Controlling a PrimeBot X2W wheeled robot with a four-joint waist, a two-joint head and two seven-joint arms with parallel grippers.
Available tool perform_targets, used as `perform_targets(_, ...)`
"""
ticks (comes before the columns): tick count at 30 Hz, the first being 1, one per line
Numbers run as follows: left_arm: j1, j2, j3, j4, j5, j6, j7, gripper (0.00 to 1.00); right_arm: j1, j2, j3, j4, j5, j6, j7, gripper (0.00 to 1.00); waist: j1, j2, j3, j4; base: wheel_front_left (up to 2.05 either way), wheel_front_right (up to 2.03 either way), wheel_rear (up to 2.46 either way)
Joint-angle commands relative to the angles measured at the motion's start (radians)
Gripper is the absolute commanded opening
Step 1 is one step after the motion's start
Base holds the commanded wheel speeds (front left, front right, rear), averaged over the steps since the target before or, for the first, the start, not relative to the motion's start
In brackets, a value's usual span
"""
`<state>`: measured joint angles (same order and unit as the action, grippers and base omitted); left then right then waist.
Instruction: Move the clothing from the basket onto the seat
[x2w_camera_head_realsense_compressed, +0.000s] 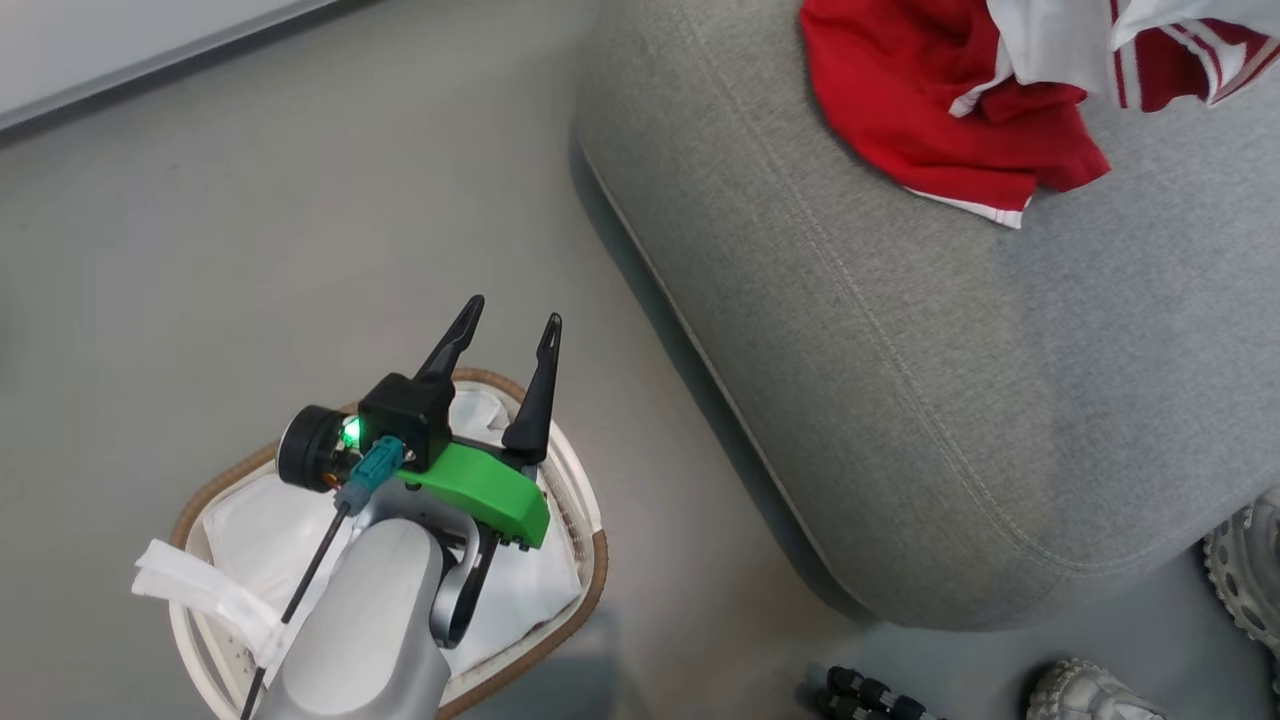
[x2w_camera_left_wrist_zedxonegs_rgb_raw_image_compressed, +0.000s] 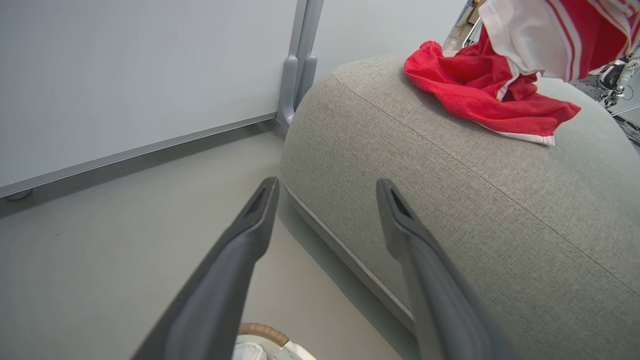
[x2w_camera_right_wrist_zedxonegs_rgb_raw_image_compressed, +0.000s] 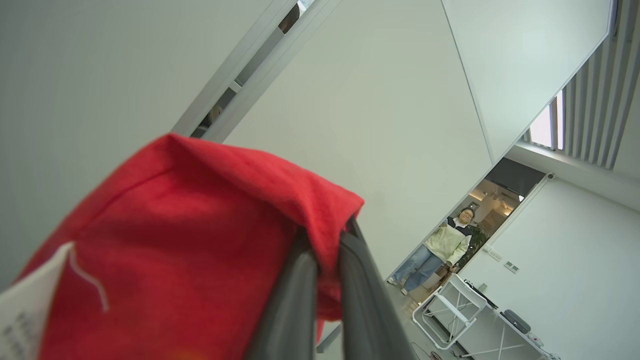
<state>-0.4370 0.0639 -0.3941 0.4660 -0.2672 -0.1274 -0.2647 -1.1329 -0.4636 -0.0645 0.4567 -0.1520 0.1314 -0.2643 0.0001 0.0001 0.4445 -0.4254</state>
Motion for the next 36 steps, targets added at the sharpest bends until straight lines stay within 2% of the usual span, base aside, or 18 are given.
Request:
perform_targets(1,-0.025,0.011,-0.003,-0.006,0.004,-0.004,0.001,1.0,0.011,0.011,-0.017,0.021,-0.011,-0.001,0.0,0.0,-0.0001,-0.0001,0.072,0.06,0.0,0.0,0.0)
perform_targets(8,-0.06,0.019,-0.021,-0.02,-0.011,-0.005,0.001,1.0,0.157,0.076,-0.114,0.174,-0.069,-0.001,0.0,0.0,-0.0001,-0.0001,0.129,0.098,0.0,0.0,0.0)
perform_targets(15,-0.072,0.03,-0.026,-0.01,-0.015,-0.005,0.001,1.0,0.291,0.165,-0.201,0.297,-0.075,-0.001,0.0,0.0,-0.0001,-0.0001,0.162,0.121,0.0,0.0,0.0)
perform_targets(21,-0.065,0.027,-0.017,0.003,-0.02,-0.005,0.001,1.0,0.363,0.212,-0.288,0.322,-0.071,-0.001,0.0,0.0,-0.0001,-0.0001,0.147,0.131,0.0,0.0,0.0)
perform_targets(22,-0.062,0.026,-0.014,0.005,-0.021,-0.005,0.001,1.0,0.373,0.217,-0.301,0.316,-0.07,-0.001,0.0,0.04,-0.0001,-0.0001,0.14,0.131,0.0,0.0,0.0)
perform_targets(23,-0.058,0.025,-0.009,0.007,-0.019,-0.005,0.001,1.0,0.387,0.223,-0.316,0.3,-0.066,-0.001,0.0,0.5,-0.0001,-0.0001,0.131,0.131,0.0,0.0,0.0)
perform_targets(24,-0.054,0.024,-0.006,0.009,-0.02,-0.005,0.001,1.0,0.401,0.228,-0.327,0.286,-0.063,-0.001,0.0,0.71,-0.0001,-0.0001,0.121,0.131,0.0,0.0,0.0)
perform_targets(25,-0.047,0.022,-0.002,0.009,-0.021,-0.005,0.001,1.0,0.419,0.236,-0.336,0.269,-0.057,-0.001,0.0,1.0,-0.0001,-0.0001,0.108,0.131,0.0,0.0,0.0)
perform_targets(31,-0.001,0.007,0.025,0.017,-0.027,-0.005,0.001,1.0,0.518,0.271,-0.333,0.157,-0.004,-0.001,0.0,1.0,-0.0001,-0.0001,0.017,0.132,0.0,0.0,0.0)
perform_targets(36,0.047,-0.002,0.059,0.015,-0.027,-0.004,0.001,1.0,0.598,0.285,-0.256,0.049,0.044,-0.001,0.0,1.0,-0.0001,-0.0001,-0.061,0.145,0.0,0.0,0.0)
